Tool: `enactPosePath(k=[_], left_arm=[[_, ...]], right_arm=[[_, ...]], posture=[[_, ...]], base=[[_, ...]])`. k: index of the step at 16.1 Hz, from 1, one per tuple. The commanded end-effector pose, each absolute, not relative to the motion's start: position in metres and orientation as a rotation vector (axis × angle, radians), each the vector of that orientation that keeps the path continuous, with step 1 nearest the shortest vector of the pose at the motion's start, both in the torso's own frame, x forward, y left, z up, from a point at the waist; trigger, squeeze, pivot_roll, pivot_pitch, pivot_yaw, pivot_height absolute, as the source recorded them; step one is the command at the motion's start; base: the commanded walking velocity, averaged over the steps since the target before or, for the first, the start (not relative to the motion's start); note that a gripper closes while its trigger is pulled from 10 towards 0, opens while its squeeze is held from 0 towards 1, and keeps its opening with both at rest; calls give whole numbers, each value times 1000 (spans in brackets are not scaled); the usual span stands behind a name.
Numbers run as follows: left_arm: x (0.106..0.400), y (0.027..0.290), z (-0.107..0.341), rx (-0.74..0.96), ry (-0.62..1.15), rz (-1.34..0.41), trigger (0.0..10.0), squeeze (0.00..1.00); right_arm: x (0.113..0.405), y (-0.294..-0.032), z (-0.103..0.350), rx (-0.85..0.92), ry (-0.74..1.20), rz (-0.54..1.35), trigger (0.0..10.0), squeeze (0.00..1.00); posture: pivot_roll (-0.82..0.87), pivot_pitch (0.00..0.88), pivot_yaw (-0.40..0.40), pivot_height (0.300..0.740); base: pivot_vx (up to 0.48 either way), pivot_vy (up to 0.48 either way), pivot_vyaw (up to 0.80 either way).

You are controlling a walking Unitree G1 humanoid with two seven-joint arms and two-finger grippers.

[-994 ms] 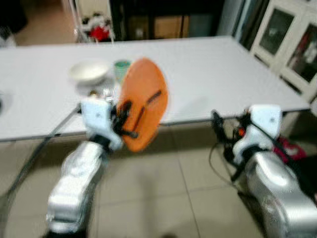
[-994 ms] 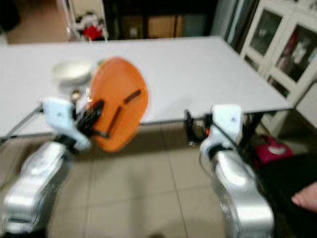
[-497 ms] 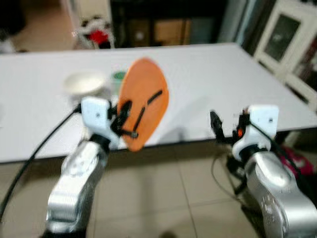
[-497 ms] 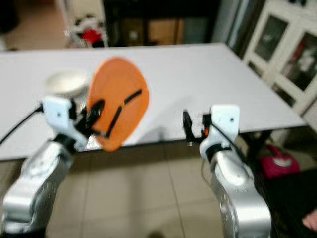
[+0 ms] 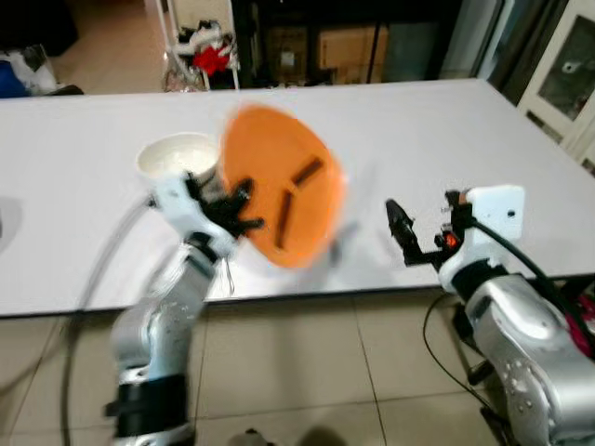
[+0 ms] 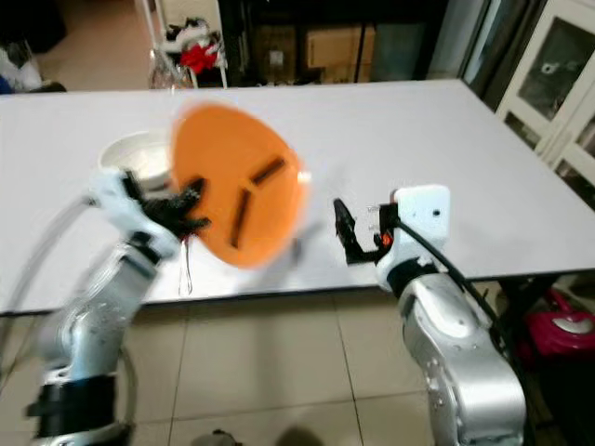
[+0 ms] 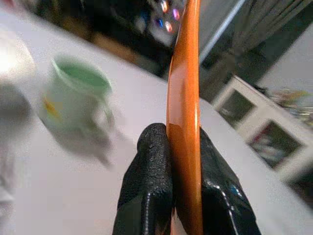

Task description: Setting the table

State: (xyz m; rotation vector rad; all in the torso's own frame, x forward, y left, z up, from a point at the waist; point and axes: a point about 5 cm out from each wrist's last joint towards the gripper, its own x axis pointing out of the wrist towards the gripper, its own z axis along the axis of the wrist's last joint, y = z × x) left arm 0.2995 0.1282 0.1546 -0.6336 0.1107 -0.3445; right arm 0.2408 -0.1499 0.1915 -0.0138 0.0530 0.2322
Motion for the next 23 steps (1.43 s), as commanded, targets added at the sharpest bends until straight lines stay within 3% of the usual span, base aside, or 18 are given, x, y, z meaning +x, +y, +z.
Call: enactPosePath(k=[1,3,10,23], left_arm=[[304,128,163,-686,96,-365,10000,0],[310,120,156,-789,186,-390,10000,0],[331,106,114,-938,495,-234,10000,0],[348,110,84,-1167,597,61,10000,0]], right_arm=[[239,-146,199,-7,29,285,10000,0],[237,-144,202,-18,26,350,10000,0],[223,-128,203,-128,105,608,10000,0],[222,-126,203,-217,131,643,10000,0]], posture=[[44,0,44,740],[41,0,50,740],[27,0,50,740],[29,0,44,740]], base=[[0,0,0],[0,0,0],[0,0,0],[0,0,0]])
